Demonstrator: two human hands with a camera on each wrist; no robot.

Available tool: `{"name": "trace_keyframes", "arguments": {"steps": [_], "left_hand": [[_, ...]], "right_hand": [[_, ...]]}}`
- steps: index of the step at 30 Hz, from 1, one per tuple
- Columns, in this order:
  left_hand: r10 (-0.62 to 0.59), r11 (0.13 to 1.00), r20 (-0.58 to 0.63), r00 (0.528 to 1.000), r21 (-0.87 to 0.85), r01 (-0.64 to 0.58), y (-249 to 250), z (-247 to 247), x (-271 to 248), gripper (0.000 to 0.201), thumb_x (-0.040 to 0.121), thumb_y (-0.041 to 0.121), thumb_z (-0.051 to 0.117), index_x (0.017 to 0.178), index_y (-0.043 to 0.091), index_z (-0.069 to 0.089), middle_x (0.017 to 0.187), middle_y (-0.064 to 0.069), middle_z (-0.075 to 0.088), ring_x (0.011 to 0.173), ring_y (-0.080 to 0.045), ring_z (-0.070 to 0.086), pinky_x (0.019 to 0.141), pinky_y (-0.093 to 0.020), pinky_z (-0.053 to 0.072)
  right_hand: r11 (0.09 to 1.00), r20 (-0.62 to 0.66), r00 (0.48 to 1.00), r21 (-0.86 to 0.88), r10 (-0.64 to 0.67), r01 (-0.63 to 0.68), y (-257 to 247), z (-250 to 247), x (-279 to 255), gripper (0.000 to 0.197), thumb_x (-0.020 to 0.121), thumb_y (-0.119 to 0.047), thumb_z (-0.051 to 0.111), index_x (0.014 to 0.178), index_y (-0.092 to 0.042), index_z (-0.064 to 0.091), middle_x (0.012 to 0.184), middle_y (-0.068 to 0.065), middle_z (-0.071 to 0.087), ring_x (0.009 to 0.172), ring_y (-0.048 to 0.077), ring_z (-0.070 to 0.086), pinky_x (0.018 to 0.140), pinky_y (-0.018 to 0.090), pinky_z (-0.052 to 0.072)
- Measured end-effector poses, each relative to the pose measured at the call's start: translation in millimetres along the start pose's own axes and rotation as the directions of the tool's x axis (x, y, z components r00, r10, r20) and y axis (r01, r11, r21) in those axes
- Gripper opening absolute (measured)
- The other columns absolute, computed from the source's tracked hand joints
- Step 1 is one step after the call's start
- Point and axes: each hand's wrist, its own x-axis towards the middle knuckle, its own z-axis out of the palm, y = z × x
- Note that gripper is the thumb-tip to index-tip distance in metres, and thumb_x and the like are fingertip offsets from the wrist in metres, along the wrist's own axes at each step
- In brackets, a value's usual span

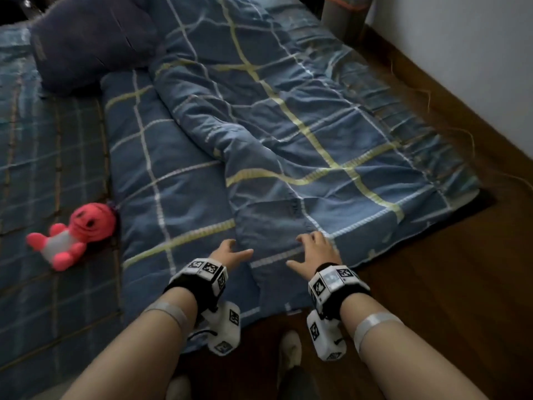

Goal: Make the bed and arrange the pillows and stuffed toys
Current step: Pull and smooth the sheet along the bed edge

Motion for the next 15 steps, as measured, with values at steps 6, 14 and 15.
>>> {"name": "trace_keyframes", "arguments": {"steps": [6, 14, 15], "left_hand": [[-0.106, 0.965, -0.067, 0.992, -0.247, 0.087, 23, 53, 14, 0.078, 0.075, 0.025, 0.076, 0.136, 0.004, 0.032, 0.129, -0.011, 0.053, 0.12, -0.034, 0.053, 0.089, -0.038, 0.047], [0.262, 0.885, 0.072, 0.962, -0.415, -0.211, 108, 19, -9, 0.025, 0.086, -0.002, 0.058, 0.108, 0.01, 0.055, 0.089, -0.005, 0.069, 0.07, -0.012, 0.064, 0.063, -0.028, 0.052], [0.262, 0.873, 0.108, 0.959, -0.451, -0.188, 122, 10, -12, 0.02, 0.09, 0.001, 0.055, 0.103, 0.017, 0.055, 0.077, 0.0, 0.066, 0.061, -0.007, 0.063, 0.057, -0.025, 0.05]], "right_hand": [[0.996, 0.191, 0.978, 0.036, -0.088, 0.083, 42, 15, 11, 0.093, 0.072, -0.057, 0.068, 0.146, -0.033, 0.017, 0.154, -0.001, 0.013, 0.144, 0.023, 0.011, 0.117, 0.044, 0.02], [0.953, 0.014, 0.998, 0.297, -0.069, 0.062, -1, -52, 27, 0.085, 0.07, -0.04, 0.071, 0.14, -0.028, 0.024, 0.136, 0.011, 0.046, 0.125, 0.034, 0.046, 0.104, 0.046, 0.04], [0.94, -0.059, 0.997, 0.335, -0.043, 0.06, 0, -69, 32, 0.064, 0.076, -0.036, 0.065, 0.132, -0.027, 0.035, 0.126, 0.013, 0.056, 0.115, 0.036, 0.054, 0.097, 0.044, 0.046]]}}
